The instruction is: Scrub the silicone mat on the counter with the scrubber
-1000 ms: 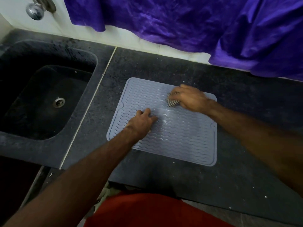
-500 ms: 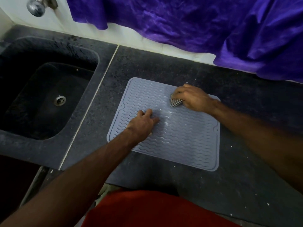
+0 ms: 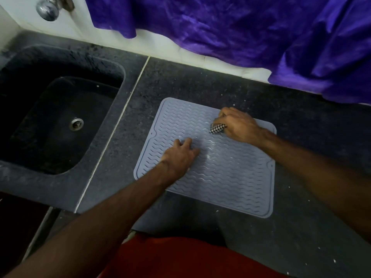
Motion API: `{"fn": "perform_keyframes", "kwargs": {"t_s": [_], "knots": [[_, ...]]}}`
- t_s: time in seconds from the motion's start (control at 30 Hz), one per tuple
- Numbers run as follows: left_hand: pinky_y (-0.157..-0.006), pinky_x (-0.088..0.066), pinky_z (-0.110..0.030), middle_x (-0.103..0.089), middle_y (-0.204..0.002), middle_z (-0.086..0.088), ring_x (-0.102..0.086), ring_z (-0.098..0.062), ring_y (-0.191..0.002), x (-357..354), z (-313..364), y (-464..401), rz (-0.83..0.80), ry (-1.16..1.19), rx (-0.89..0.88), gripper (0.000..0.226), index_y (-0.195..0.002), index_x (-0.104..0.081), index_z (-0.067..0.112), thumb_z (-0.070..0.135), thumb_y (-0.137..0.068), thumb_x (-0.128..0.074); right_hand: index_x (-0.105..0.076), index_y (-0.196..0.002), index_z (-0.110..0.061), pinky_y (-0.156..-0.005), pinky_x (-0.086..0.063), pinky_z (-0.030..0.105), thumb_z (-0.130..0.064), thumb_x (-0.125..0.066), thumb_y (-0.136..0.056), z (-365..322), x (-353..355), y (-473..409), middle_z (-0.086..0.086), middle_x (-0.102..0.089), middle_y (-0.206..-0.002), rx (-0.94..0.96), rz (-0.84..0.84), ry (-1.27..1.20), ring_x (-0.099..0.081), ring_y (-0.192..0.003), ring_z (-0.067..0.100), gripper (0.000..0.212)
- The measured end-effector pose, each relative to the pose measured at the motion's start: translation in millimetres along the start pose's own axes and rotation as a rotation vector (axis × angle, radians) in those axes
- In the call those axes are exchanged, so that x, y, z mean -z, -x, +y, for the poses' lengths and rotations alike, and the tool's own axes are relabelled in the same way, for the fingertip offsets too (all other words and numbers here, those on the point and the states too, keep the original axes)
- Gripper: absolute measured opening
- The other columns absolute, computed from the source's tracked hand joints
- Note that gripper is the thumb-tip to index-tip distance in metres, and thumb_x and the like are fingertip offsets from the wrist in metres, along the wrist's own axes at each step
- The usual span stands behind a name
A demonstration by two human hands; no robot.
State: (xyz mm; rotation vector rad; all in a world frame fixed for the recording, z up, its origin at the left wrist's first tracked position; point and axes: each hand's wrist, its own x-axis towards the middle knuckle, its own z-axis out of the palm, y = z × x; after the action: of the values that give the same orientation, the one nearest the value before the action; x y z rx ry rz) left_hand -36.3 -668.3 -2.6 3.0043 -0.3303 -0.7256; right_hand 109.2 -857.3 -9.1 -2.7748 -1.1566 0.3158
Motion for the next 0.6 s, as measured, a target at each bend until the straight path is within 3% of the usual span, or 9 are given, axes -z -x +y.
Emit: {"fn": "perform_keyframes", "kwargs": {"t_s": [0.2, 0.27, 0.37, 0.43, 0.6], "knots": [[-0.088, -0.050, -0.040, -0.029, -0.142, -0.014, -0.045, -0.032, -0.121, 11.0, 9.4, -7.0, -0.013, -0.064, 0.041, 0.080, -0.147, -0.020, 0.019, 0.019, -0.086, -0.071, -0.057, -0.128, -0.024, -0.083, -0.044, 0.038, -0.011, -0.062, -0.083, -34.3, -6.0, -28.5, 0.006, -0.050, -0.119, 0.058, -0.013, 0.099, -0.046, -0.106, 0.026, 0.047], [-0.090, -0.049, -0.041, -0.025, -0.146, -0.017, -0.045, -0.033, -0.122, 13.7, 8.6, -11.4, -0.012, -0.075, 0.061, 0.092, -0.153, -0.008, 0.018, 0.019, -0.086, -0.071, -0.055, -0.129, -0.023, -0.084, -0.043, 0.038, -0.013, -0.063, -0.082, -31.8, -8.9, -25.7, 0.007, -0.049, -0.120, 0.047, -0.021, 0.134, -0.045, -0.107, 0.027, 0.049], [-0.095, -0.048, -0.043, 0.010, -0.160, -0.016, -0.039, -0.036, -0.130, 22.6, 7.7, -20.4, -0.071, -0.052, 0.075, 0.122, -0.155, 0.013, 0.020, 0.022, -0.077, -0.081, -0.055, -0.129, -0.023, -0.084, -0.043, 0.037, -0.013, -0.064, -0.082, -24.7, -12.1, -19.7, 0.006, -0.050, -0.120, 0.025, -0.014, 0.152, -0.046, -0.106, 0.026, 0.049], [-0.099, -0.046, -0.045, 0.027, -0.158, -0.012, -0.035, -0.038, -0.134, 27.3, 8.9, -26.5, -0.118, -0.053, 0.073, 0.130, -0.154, 0.015, 0.021, 0.022, -0.072, -0.085, -0.055, -0.129, -0.022, -0.085, -0.043, 0.037, -0.012, -0.062, -0.083, -24.2, -11.0, -18.7, 0.006, -0.050, -0.120, 0.012, -0.021, 0.153, -0.046, -0.106, 0.026, 0.048], [-0.108, -0.036, -0.051, 0.014, -0.161, -0.016, -0.022, -0.041, -0.143, 24.8, 2.8, -33.3, -0.191, -0.051, 0.091, 0.126, -0.156, 0.006, 0.015, 0.025, -0.071, -0.086, -0.058, -0.125, -0.028, -0.088, -0.041, 0.038, -0.016, -0.062, -0.083, -15.7, 0.4, -11.6, 0.004, -0.049, -0.123, 0.042, -0.057, 0.245, -0.045, -0.110, 0.026, 0.044]]}}
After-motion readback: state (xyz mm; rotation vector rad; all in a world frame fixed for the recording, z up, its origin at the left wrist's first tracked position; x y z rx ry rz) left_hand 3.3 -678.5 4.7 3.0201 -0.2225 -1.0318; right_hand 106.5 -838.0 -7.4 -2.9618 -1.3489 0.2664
